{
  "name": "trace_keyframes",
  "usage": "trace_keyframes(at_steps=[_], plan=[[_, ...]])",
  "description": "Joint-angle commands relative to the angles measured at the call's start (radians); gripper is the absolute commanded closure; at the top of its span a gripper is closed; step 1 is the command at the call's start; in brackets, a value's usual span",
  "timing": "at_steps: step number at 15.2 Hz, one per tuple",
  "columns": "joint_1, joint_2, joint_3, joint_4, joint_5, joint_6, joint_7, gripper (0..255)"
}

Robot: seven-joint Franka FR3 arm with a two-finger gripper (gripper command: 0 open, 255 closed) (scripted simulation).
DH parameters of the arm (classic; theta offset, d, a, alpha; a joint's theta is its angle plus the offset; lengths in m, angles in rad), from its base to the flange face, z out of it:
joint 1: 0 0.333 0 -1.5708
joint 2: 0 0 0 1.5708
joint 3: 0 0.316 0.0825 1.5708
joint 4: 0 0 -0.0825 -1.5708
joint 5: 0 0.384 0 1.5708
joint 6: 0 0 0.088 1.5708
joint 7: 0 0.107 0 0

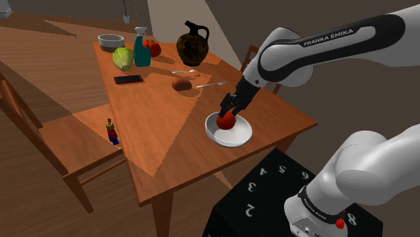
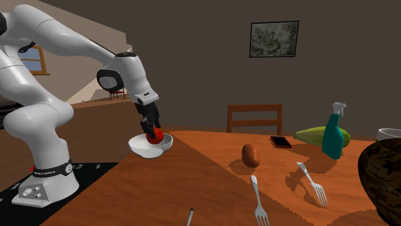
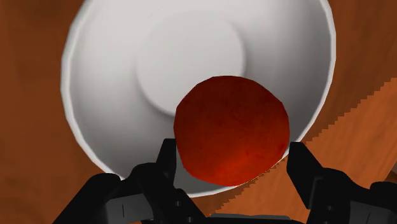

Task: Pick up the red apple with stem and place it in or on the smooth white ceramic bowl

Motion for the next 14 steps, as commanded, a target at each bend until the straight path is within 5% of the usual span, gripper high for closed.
trace_keyframes(at_steps=[1, 2, 3, 8, 12, 14], plan=[[0.0, 0.0, 0.0, 0.0, 0.0, 0.0, 0.0, 255], [0.0, 0.0, 0.0, 0.0, 0.0, 0.0, 0.0, 255], [0.0, 0.0, 0.0, 0.0, 0.0, 0.0, 0.0, 0], [0.0, 0.0, 0.0, 0.0, 0.0, 0.0, 0.0, 0], [-0.037, -0.102, -0.017, 0.05, -0.054, -0.156, 0.027, 0], [-0.037, -0.102, -0.017, 0.05, -0.054, -0.156, 0.027, 0]])
